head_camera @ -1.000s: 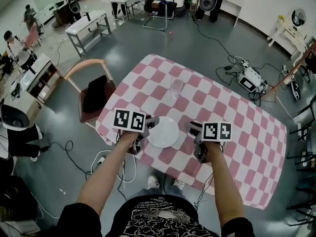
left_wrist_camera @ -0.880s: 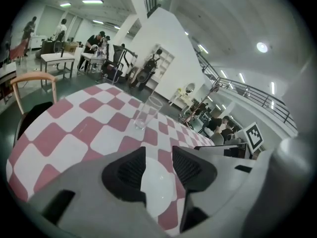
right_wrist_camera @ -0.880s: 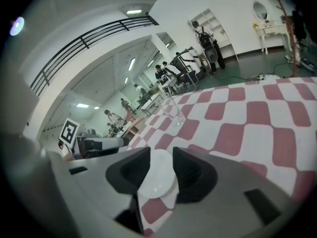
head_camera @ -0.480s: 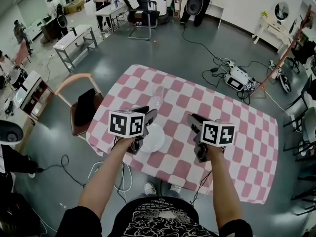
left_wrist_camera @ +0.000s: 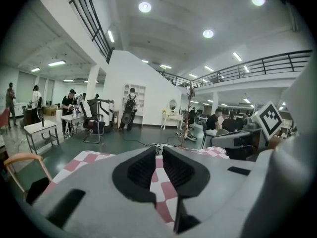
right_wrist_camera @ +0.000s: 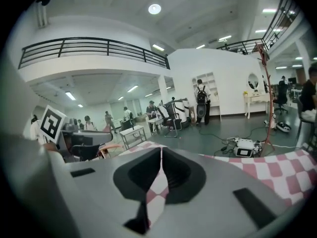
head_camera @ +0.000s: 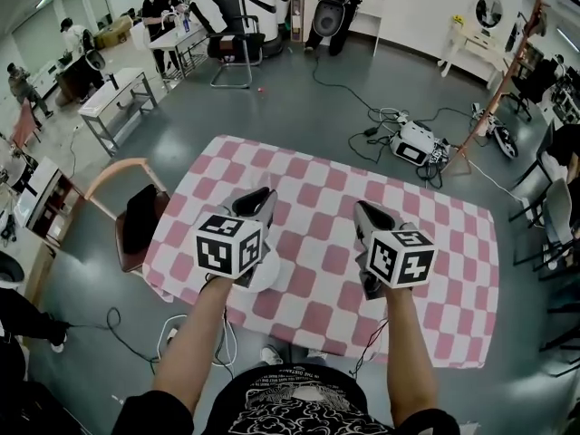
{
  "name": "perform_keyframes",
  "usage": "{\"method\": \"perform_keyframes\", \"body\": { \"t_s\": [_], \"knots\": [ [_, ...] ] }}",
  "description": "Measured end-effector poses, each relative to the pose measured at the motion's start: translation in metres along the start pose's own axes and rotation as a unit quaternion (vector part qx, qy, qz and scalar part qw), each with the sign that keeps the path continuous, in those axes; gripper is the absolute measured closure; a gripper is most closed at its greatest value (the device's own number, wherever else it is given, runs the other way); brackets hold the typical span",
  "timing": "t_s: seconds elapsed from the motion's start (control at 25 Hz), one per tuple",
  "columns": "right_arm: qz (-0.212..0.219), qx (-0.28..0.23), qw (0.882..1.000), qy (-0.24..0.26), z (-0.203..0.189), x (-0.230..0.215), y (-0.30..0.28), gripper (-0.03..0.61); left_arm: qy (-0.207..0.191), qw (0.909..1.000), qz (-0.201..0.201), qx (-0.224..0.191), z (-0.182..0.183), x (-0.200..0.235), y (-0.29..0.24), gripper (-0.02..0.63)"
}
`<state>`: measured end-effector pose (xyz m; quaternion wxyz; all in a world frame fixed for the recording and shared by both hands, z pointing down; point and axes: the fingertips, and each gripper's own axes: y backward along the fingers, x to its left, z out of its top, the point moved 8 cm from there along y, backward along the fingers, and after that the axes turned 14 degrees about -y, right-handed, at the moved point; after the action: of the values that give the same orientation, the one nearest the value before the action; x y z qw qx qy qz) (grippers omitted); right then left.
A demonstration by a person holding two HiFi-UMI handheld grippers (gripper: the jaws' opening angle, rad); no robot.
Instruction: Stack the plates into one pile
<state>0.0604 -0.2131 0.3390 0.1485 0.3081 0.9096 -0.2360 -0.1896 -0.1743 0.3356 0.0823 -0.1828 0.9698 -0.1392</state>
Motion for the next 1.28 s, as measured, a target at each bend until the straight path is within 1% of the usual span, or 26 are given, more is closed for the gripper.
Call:
{"method": "perform_keyframes", "body": {
  "t_s": [0.12, 0.28, 0.4, 0.52, 0.8, 1.28],
  "knots": [
    [-0.007, -0.024, 1.0, 0.017, 0.007, -0.004, 0.011, 0.564, -0.015, 0.9998, 0.006, -0.006, 0.001, -0.009, -0.001, 0.569],
    [-0.015, -0.055, 0.998, 0.03, 0.014, -0.011, 0.022, 0.572, -0.035, 0.999, 0.015, -0.021, 0.005, -0.016, -0.002, 0.605],
    [-0.023, -0.072, 0.996, 0.043, 0.02, -0.014, 0.029, 0.573, -0.057, 0.9978, 0.023, -0.026, 0.01, -0.018, -0.003, 0.606],
    [-0.029, -0.082, 0.995, 0.05, 0.021, -0.017, 0.033, 0.574, -0.07, 0.9967, 0.03, -0.029, 0.011, -0.02, -0.004, 0.606],
    [-0.033, -0.091, 0.994, 0.059, 0.021, -0.017, 0.034, 0.574, -0.064, 0.9972, 0.031, -0.024, 0.008, -0.019, -0.005, 0.606],
    [-0.036, -0.096, 0.992, 0.067, 0.023, -0.01, 0.036, 0.574, -0.069, 0.9968, 0.035, -0.02, 0.008, -0.017, -0.003, 0.606]
  ]
}}
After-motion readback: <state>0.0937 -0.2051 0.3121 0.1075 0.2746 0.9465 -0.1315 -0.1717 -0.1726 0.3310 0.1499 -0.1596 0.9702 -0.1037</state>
